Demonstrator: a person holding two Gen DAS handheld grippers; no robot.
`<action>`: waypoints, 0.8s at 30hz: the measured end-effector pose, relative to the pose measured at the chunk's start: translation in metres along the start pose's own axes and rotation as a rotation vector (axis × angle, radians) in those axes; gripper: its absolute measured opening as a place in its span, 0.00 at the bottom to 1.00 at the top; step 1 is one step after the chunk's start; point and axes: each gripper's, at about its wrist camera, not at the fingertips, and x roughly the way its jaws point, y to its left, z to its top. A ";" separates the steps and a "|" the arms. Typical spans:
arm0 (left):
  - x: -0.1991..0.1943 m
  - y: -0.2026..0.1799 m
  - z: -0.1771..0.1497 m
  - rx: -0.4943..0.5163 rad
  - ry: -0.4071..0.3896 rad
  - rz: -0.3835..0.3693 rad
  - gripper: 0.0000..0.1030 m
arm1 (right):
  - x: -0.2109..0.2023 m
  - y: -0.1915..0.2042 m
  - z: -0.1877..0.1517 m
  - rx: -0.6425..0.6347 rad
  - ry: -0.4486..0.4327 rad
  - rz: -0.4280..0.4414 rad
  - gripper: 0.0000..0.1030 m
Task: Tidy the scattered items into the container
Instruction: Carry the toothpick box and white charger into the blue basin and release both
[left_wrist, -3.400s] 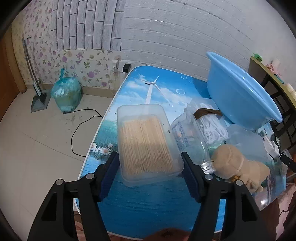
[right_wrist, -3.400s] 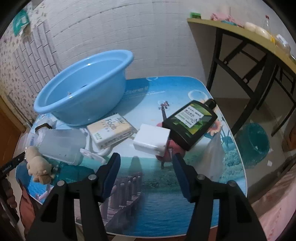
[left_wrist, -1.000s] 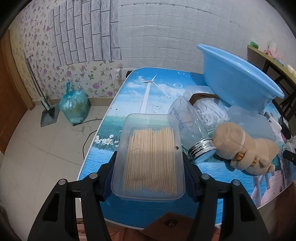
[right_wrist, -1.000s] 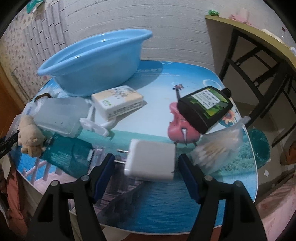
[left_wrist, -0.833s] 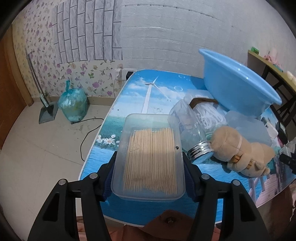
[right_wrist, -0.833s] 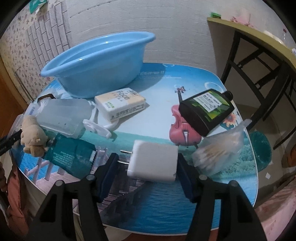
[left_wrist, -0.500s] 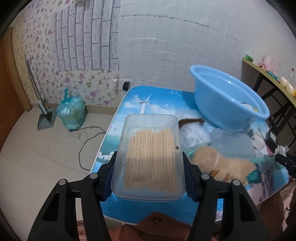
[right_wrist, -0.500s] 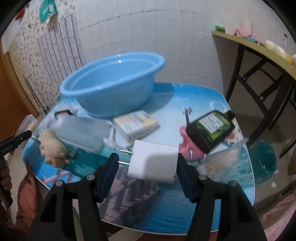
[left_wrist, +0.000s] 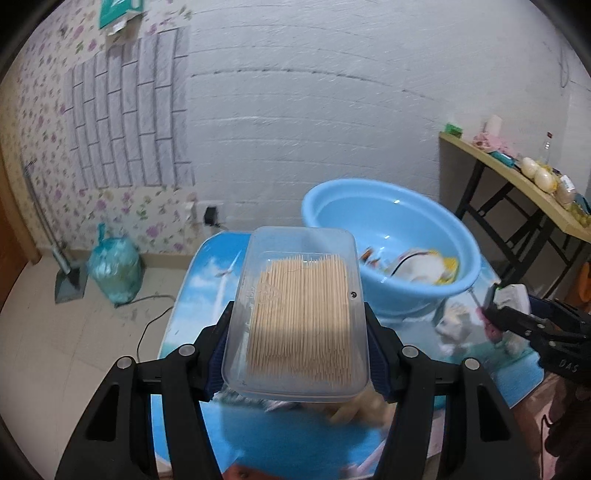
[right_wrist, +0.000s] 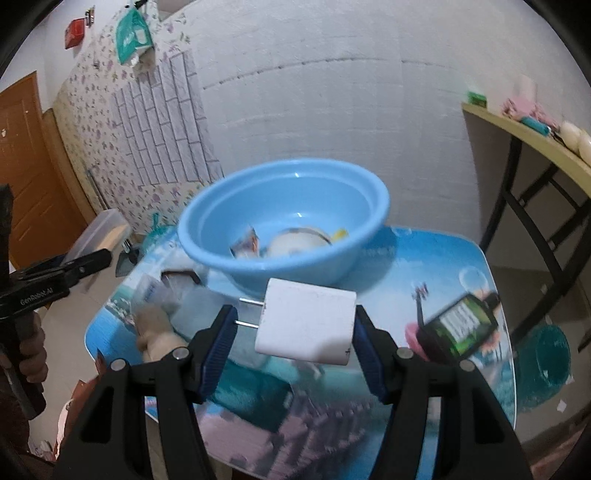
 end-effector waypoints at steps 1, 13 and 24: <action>0.002 -0.005 0.005 0.010 -0.004 -0.007 0.59 | 0.000 0.001 0.002 -0.001 -0.006 0.004 0.59; 0.056 -0.055 0.038 0.090 0.036 -0.088 0.59 | 0.031 -0.008 0.032 -0.006 -0.006 0.037 0.59; 0.096 -0.070 0.052 0.139 0.084 -0.108 0.60 | 0.061 -0.014 0.049 -0.038 -0.007 0.029 0.59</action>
